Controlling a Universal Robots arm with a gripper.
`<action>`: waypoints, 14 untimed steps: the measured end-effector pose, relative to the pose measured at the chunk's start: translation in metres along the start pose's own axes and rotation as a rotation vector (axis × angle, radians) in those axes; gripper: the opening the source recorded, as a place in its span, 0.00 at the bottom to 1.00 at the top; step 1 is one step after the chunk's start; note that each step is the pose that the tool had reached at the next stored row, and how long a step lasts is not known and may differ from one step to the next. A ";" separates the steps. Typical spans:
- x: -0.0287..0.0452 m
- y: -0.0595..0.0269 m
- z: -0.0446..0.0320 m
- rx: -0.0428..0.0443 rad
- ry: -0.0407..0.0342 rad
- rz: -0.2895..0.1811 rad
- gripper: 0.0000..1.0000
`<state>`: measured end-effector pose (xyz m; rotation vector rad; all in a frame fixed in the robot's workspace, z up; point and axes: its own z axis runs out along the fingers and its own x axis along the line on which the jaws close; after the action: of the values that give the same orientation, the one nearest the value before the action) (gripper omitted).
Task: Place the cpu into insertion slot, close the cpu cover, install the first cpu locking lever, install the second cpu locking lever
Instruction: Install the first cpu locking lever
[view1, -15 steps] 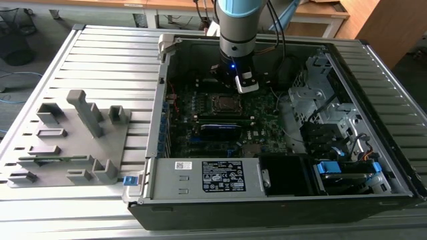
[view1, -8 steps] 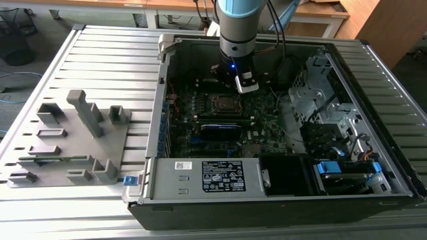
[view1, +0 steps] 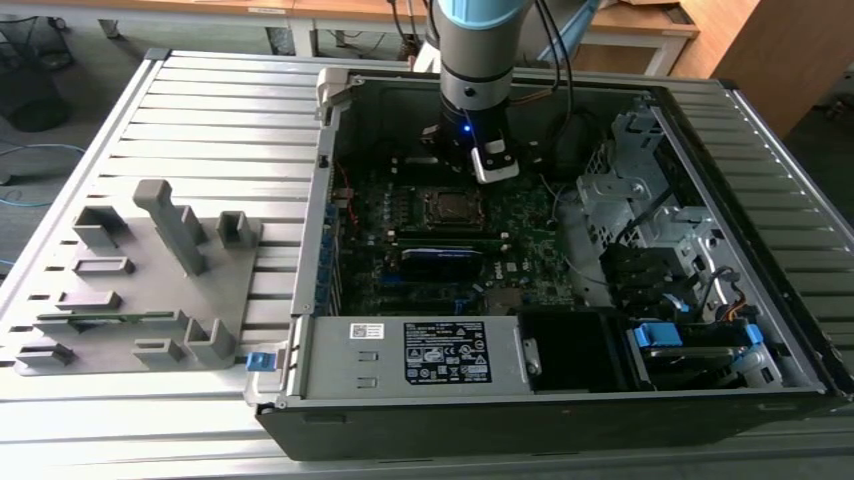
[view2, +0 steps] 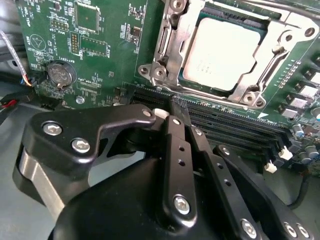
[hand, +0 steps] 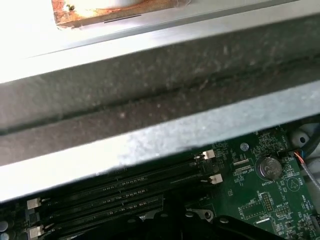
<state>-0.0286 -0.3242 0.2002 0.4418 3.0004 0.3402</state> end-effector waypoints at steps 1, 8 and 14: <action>-0.0002 -0.0005 -0.0002 0.0003 0.0001 0.000 0.11; -0.0016 -0.0058 0.0002 -0.0092 0.0013 0.001 0.11; -0.0017 -0.0062 0.0003 -0.0302 0.0068 0.003 0.11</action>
<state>-0.0287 -0.3304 0.1985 0.4440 2.9971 0.3876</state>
